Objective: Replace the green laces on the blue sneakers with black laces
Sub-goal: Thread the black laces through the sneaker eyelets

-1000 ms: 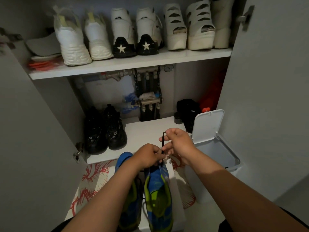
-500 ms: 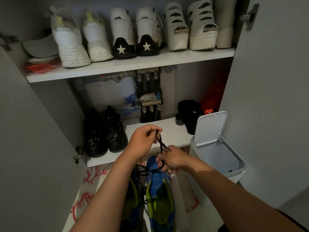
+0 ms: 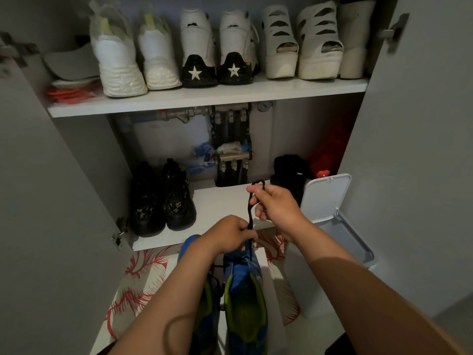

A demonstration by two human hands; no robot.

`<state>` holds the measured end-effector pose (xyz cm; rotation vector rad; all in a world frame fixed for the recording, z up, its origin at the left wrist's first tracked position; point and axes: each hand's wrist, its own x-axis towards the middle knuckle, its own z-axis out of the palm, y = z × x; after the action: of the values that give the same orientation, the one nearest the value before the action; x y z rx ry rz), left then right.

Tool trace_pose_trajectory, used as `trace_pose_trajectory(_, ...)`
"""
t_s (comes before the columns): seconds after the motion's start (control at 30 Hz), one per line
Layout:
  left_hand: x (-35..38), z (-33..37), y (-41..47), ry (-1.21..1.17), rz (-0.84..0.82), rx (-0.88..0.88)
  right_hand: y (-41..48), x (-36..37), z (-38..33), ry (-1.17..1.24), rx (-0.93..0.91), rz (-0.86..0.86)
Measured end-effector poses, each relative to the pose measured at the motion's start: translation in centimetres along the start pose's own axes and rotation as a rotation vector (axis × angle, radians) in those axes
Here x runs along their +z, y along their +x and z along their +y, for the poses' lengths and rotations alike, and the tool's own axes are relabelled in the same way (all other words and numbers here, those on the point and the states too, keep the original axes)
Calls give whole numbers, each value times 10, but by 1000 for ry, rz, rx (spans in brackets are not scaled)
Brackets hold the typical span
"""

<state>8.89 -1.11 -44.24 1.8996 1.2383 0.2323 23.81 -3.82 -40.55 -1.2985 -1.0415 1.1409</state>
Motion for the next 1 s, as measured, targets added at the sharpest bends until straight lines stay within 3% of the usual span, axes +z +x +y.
trace_pose_trajectory(0.1, -6, 3, -1, -172, 175, 6, -1, -2, 7, -27, 133, 15)
trace_pose_trajectory(0.23, -13, 11, -4, -488, 319, 73, -6, -2, 27, -333, 278, -11)
trace_pose_trajectory(0.37, -14, 16, -12, -618, 309, 130, -15, 1, 47, -598, 305, -272)
trace_pose_trajectory(0.47, -15, 15, -15, -605, 300, 127, -18, 5, 57, -640, 311, -365)
trace_pose_trajectory(0.67, -28, 2, -17, -515, 333, 34, -16, 3, 60, -579, 195, -264)
trace_pose_trajectory(0.87, -41, -21, -22, -222, 357, -65, -14, 3, 59, -588, 258, -272)
trace_pose_trajectory(1.0, -54, -33, -33, 86, 367, -129, -15, 10, 51, -523, 206, -272)
